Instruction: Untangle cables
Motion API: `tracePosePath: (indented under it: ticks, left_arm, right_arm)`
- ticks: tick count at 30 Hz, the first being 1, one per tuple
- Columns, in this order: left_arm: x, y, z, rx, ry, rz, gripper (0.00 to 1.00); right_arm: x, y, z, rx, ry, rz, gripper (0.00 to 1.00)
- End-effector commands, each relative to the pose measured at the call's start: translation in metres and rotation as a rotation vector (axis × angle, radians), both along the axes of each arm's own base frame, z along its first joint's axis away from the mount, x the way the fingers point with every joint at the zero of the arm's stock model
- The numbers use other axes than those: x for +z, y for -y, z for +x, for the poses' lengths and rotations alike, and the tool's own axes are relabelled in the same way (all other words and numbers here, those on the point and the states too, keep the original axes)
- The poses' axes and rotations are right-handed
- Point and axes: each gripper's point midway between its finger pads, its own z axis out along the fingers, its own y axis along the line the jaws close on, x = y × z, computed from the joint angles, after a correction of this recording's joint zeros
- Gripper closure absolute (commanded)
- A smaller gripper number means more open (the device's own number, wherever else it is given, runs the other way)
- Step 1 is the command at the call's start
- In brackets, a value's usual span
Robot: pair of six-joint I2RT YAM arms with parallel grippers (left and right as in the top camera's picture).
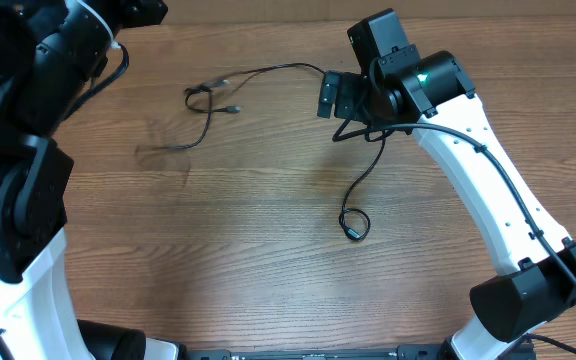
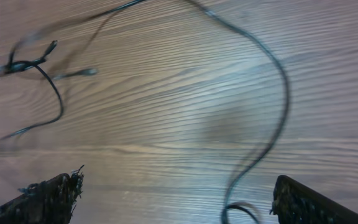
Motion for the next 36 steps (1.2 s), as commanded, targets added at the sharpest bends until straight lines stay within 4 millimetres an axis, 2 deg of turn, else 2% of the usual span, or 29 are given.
tracePosePath:
  ticks: [1,4,6,7,11,14,18,21,23,27,30,34,35,36]
  left_arm:
    - [0.010,0.020,-0.018,-0.154,0.012,-0.044,0.96]
    - [0.002,0.014,-0.012,-0.102,-0.006,-0.015,0.96]
    - [-0.035,-0.009,0.008,0.055,-0.151,0.011,0.96]
    - [-0.043,-0.013,0.011,0.084,-0.181,0.018,0.96]
    - [-0.117,-0.037,0.031,0.249,-0.447,0.108,0.92]
    - [-0.174,-0.042,0.042,0.269,-0.622,0.249,0.82]
    - [-0.239,-0.042,0.055,0.245,-0.822,0.410,0.57]
    - [-0.287,-0.062,0.069,0.339,-0.972,0.521,0.36]
    - [-0.313,-0.075,0.080,0.365,-1.038,0.612,0.27]
    - [-0.369,-0.087,0.094,0.282,-1.180,0.752,0.24]
    - [-0.416,-0.088,0.105,0.092,-1.241,0.887,0.23]
    - [-0.467,-0.093,0.113,-0.075,-1.302,1.025,0.19]
    - [-0.488,-0.100,0.114,-0.099,-1.347,1.062,0.16]
    - [-0.499,-0.105,0.114,-0.097,-1.377,1.074,0.16]
  right_arm:
    - [0.002,-0.019,-0.006,0.110,-0.014,0.078,0.00]
    - [0.002,-0.020,-0.007,0.125,-0.015,0.078,0.00]
    - [0.001,-0.019,-0.009,0.125,-0.021,0.075,0.00]
    - [0.001,-0.019,-0.009,0.124,-0.022,0.075,0.00]
    - [0.001,-0.019,-0.008,0.122,-0.019,0.072,0.00]
    - [0.001,-0.017,-0.008,0.118,-0.017,0.065,0.00]
    - [0.001,-0.016,-0.007,0.115,-0.015,0.059,0.00]
    - [0.000,-0.016,-0.008,0.114,-0.020,0.057,0.00]
    - [0.000,-0.015,-0.009,0.114,-0.026,0.054,0.00]
    - [-0.004,-0.013,-0.015,0.165,-0.037,0.021,0.00]
    - [-0.006,-0.008,-0.018,0.180,-0.047,-0.008,0.00]
    - [-0.008,-0.005,-0.020,0.175,-0.057,-0.022,0.00]
    - [-0.008,-0.005,-0.021,0.175,-0.060,-0.023,0.00]
    - [-0.008,-0.005,-0.021,0.175,-0.060,-0.023,0.00]
